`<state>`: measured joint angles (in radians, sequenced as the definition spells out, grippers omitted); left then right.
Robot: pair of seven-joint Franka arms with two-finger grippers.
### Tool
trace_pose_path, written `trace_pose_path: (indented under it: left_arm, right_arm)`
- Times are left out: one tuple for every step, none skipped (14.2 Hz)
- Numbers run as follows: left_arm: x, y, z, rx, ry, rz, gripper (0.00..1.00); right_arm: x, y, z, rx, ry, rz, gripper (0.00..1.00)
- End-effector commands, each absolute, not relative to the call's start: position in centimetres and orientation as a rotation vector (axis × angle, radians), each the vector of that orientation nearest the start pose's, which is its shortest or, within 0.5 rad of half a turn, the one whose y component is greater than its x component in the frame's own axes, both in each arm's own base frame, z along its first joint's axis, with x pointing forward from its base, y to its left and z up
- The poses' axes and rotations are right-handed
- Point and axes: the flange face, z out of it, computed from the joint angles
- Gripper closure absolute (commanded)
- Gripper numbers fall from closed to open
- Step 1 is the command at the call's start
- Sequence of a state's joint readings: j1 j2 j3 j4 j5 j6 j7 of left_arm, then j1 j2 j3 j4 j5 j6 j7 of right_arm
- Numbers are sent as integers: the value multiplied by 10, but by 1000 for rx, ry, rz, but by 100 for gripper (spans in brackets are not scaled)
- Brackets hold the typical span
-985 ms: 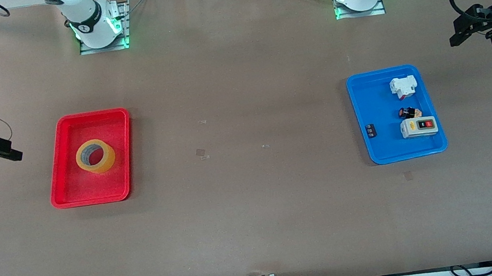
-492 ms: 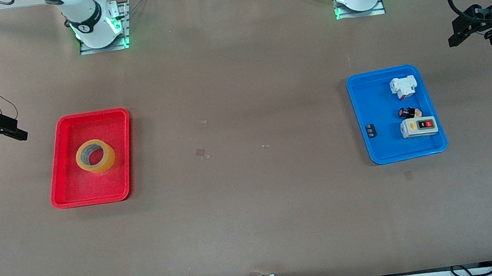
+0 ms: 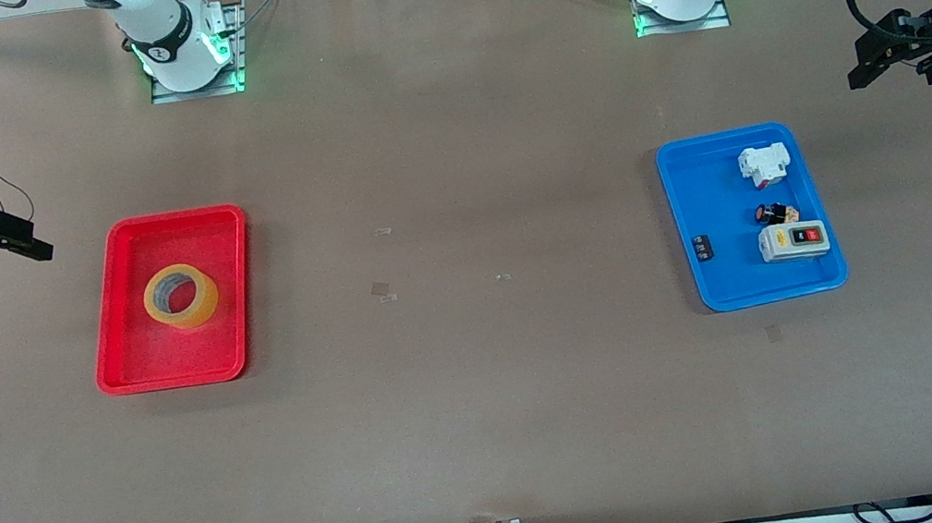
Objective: Place and move tape with both arms
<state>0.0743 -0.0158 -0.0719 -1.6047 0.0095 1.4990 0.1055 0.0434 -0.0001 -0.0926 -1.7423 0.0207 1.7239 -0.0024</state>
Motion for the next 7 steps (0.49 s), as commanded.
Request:
trace_pose_path:
  left_arm:
    - [535,-1,618,-3125,157,140,0]
    - [535,-2,618,-3125,160,143,0]
    - [535,-1,618,-3125,157,143,0]
    - [535,0,618,-3126,155,140,0]
    - [535,1,618,-3126,155,140,0]
    - [535,1,618,-3126,153,143,0]
    - [535,1,618,-3126,153,143,0]
  right_arm:
    - [557,-29,568,-3113,65,8,0]
    - [557,-32,568,-3114,73,-1,0]
    - [556,-30,569,-3116,65,-1,0]
    - [556,-30,570,-3116,65,-6,0]
    - [556,-30,570,-3116,65,-6,0]
    - [556,-30,571,-3118,65,-6,0]
    - [555,-30,572,-3118,65,-6,0]
